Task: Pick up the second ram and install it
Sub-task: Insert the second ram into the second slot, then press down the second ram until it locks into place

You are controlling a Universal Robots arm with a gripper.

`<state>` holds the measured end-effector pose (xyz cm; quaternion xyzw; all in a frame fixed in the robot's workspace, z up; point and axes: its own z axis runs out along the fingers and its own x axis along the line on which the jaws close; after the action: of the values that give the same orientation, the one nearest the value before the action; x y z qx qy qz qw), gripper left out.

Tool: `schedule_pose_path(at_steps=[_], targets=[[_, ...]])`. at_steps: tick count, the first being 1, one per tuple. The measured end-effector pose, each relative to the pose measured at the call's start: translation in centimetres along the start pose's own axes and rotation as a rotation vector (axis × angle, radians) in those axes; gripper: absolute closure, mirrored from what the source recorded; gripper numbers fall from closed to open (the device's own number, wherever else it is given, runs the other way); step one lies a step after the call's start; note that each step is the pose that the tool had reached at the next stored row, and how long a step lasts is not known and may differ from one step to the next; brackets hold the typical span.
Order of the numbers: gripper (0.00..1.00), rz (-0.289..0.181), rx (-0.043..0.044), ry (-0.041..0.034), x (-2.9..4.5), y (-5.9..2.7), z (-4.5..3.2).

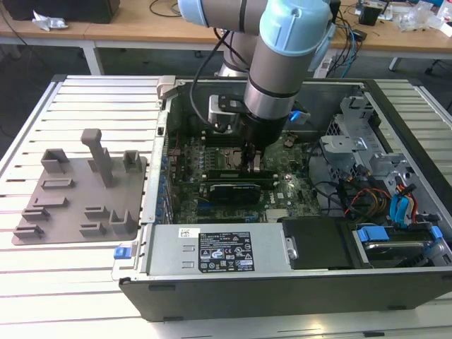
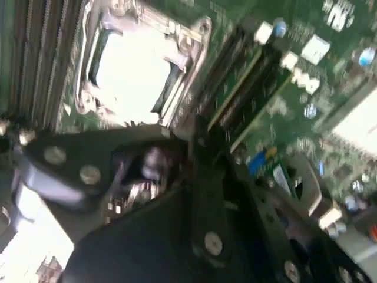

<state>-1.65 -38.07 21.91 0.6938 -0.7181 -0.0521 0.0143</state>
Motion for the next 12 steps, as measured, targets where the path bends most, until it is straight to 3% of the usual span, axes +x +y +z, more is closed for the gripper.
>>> schedule_pose_path(at_steps=[1, 2, 5, 6, 12], targets=[[0.79, 0.001, -0.0005, 0.0013, 0.02, 0.03, -0.05], [0.79, 0.001, -0.0006, 0.0016, 0.01, 0.07, -0.38], [0.81, 0.001, -0.0002, 0.0026, -0.62, 0.39, -3.58], [0.9, 0.001, -0.0003, 0.0033, -0.81, 0.49, -4.62], [0.9, 0.001, -0.0002, 0.0031, -0.82, 0.42, -4.67]])
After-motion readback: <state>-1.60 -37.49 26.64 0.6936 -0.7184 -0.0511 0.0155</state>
